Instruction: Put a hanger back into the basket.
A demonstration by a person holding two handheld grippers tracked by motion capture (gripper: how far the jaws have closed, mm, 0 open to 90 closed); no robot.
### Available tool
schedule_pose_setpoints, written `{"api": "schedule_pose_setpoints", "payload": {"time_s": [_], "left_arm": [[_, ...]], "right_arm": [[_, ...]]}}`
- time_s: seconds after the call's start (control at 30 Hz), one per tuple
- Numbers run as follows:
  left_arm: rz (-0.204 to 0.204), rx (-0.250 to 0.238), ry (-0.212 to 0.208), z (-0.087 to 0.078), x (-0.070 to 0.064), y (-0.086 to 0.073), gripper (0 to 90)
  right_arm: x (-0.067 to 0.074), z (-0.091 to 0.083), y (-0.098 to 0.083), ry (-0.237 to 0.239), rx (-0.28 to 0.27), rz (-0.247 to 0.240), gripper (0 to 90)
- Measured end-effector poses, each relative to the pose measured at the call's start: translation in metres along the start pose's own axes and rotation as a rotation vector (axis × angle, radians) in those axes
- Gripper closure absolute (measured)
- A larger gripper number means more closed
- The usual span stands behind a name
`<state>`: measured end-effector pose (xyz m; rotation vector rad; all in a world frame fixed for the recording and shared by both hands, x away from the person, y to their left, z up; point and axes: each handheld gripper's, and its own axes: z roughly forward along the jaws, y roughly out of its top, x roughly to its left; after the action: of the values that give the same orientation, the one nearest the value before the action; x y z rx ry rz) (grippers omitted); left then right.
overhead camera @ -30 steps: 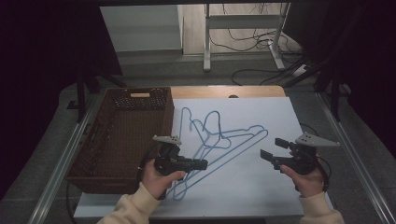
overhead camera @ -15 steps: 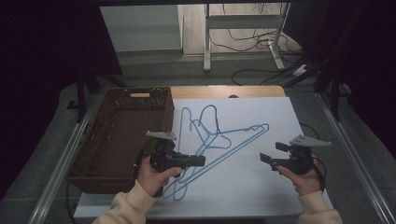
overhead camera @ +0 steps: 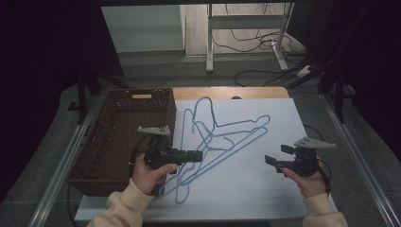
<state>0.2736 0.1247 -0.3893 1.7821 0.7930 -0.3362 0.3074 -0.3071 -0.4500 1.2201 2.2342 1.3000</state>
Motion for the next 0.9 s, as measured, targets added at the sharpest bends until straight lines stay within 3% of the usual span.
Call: {"api": "schedule_pose_setpoints", "payload": {"time_s": [0.5, 0.9], "left_arm": [[-0.018, -0.031, 0.003, -0.029, 0.01, 0.011, 86.1], [-0.04, -0.086, 0.026, -0.056, 0.024, 0.015, 86.2]], "right_arm": [[0.0, 0.0, 0.0, -0.011, 0.003, -0.001, 15.4], [-0.002, 0.001, -0.001, -0.013, 0.009, 0.003, 15.4]]}}
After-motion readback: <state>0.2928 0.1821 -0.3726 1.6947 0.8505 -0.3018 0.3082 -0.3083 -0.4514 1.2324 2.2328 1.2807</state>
